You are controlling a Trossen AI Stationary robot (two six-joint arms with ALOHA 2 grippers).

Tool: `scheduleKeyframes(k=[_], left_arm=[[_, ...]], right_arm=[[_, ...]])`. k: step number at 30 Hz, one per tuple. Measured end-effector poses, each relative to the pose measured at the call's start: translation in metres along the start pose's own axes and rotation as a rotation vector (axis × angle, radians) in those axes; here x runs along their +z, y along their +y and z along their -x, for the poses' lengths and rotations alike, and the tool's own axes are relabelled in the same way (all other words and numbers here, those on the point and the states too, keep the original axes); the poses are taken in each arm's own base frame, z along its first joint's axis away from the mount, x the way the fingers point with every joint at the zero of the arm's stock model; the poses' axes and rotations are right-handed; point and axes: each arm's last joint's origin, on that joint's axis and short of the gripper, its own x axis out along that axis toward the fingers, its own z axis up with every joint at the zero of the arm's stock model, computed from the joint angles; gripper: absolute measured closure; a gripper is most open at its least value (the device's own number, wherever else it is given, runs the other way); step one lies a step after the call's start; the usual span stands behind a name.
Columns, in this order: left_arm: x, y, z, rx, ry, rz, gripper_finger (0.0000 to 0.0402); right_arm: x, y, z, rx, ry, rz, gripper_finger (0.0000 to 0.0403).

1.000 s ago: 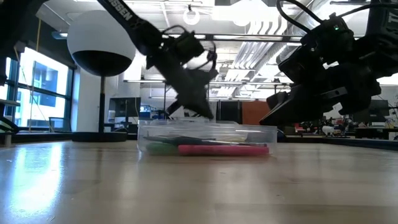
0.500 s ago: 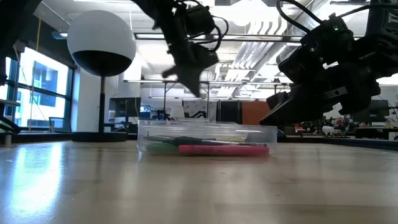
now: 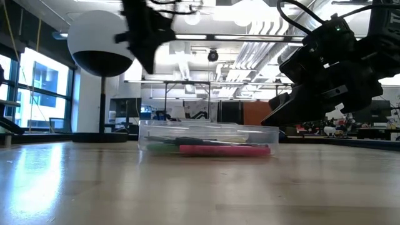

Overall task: Pick & place school supplies into a supply box
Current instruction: Close the transparent supply box

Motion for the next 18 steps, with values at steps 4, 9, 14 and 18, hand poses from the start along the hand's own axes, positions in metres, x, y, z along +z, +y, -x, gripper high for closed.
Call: scheduleKeyframes(k=[4,9,14,18], left_arm=[[-0.048,0.002,-0.008,-0.020,-0.032,0.162,0.0351],[-0.093,-0.015,-0.044,-0.176,-0.100,0.342,0.0388],[-0.113,-0.009,-0.079,-0.198,-0.128,0.505,0.0382],[-0.116,0.002,-0.098,-0.202,-0.127,0.585,0.0378]], right_arm=[[0.000,0.000,0.000,-0.002,0.000,0.000,0.0402],[0.000,0.000,0.000,-0.005,-0.001,0.004,0.0402],[0.000,0.000,0.000,-0.005,-0.007,0.019,0.0402],[0.001,0.000,0.000,0.001,-0.009,0.025,0.0402]])
